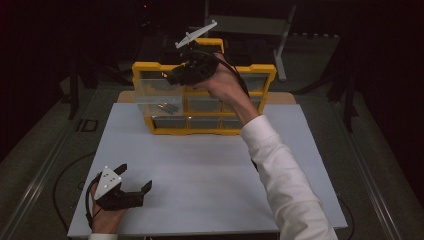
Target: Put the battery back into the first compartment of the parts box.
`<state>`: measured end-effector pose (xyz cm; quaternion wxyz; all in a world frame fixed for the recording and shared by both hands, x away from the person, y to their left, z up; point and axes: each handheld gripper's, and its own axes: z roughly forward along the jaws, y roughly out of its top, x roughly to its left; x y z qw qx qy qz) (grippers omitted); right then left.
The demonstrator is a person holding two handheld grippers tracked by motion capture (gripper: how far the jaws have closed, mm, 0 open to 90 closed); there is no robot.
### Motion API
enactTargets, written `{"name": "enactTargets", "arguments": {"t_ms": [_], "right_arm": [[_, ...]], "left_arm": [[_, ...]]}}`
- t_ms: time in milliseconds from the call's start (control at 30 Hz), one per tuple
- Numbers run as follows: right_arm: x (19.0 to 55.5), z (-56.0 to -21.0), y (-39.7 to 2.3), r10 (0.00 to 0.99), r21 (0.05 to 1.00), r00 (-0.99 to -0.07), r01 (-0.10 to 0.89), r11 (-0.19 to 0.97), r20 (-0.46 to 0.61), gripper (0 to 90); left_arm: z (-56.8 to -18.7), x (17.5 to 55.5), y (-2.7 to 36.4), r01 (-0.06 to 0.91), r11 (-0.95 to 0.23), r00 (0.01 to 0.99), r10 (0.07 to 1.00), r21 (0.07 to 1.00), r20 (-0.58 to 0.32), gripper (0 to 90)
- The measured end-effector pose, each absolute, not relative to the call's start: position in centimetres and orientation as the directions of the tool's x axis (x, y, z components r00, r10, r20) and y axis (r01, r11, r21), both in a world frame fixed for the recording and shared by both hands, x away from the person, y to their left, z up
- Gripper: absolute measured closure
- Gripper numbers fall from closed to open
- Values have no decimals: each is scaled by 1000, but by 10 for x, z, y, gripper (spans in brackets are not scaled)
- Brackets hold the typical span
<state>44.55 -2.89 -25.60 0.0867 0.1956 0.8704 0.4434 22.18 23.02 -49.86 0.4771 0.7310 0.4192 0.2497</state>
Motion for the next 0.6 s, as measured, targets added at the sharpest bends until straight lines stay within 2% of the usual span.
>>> {"name": "enactTargets", "arguments": {"t_ms": [33, 167, 600], "right_arm": [[445, -257, -29, 433, 792, -901, 280, 542, 23, 223], [446, -260, -37, 446, 778, -895, 285, 560, 8, 152], [440, -270, -82, 493, 785, -870, 297, 544, -12, 97]], "left_arm": [[-499, 222, 230, 375, -194, 524, 851, 907, -35, 0], [-499, 222, 230, 374, -196, 525, 850, 907, -32, 0], [-500, 223, 228, 378, -197, 526, 849, 905, -35, 0]]}}
